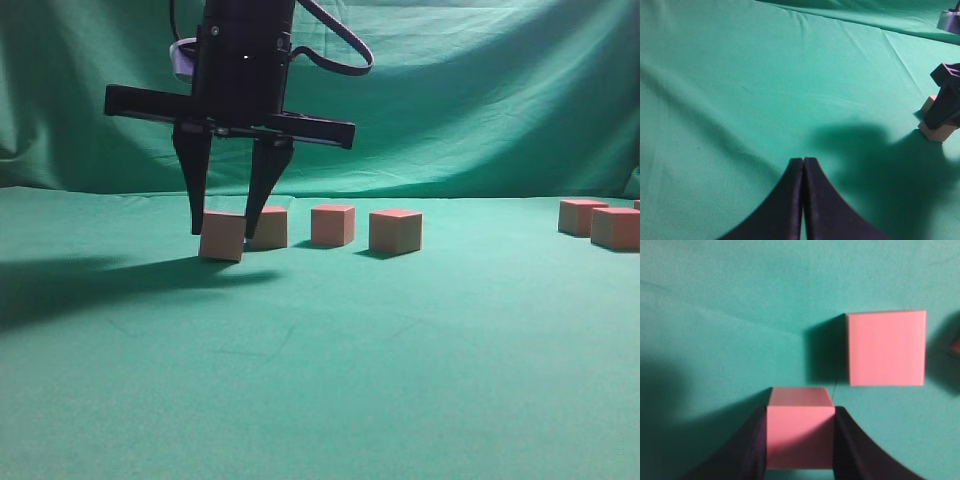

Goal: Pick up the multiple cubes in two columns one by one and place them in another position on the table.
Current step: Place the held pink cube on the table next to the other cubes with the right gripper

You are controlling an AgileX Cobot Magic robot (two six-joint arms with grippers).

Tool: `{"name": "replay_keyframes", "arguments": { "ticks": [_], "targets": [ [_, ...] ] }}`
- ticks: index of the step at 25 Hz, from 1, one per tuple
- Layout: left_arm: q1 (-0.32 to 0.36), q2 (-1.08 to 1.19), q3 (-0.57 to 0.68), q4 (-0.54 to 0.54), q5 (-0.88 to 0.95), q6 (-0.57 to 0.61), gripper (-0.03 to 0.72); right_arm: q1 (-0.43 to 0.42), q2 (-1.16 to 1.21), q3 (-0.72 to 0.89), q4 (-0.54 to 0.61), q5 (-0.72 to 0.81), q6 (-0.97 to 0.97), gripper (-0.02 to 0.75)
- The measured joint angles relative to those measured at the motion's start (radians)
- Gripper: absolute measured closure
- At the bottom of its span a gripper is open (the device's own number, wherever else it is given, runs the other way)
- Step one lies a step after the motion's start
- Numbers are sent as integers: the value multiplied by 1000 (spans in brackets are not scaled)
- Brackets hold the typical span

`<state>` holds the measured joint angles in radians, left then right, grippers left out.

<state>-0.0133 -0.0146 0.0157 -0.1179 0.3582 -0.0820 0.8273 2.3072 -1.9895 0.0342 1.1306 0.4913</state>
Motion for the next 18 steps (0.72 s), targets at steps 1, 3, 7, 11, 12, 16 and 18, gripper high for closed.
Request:
{"name": "replay_keyframes", "arguments": {
  "ticks": [1, 3, 7, 11, 12, 16, 18],
  "targets": [
    [0, 0, 0, 0, 0, 0, 688, 0, 0, 0, 0, 0, -2, 465],
    [0, 0, 0, 0, 0, 0, 688, 0, 0, 0, 0, 0, -5, 465],
    [0, 0, 0, 0, 0, 0, 688, 0, 0, 0, 0, 0, -6, 465],
    [0, 0, 0, 0, 0, 0, 688, 0, 0, 0, 0, 0, -6, 465],
    [0, 0, 0, 0, 0, 0, 688, 0, 0, 0, 0, -1, -6, 465],
    [0, 0, 0, 0, 0, 0, 688, 0, 0, 0, -4, 2, -6, 325],
    [0, 0, 0, 0, 0, 0, 688, 0, 0, 0, -4, 9, -6, 259]
  ]
}}
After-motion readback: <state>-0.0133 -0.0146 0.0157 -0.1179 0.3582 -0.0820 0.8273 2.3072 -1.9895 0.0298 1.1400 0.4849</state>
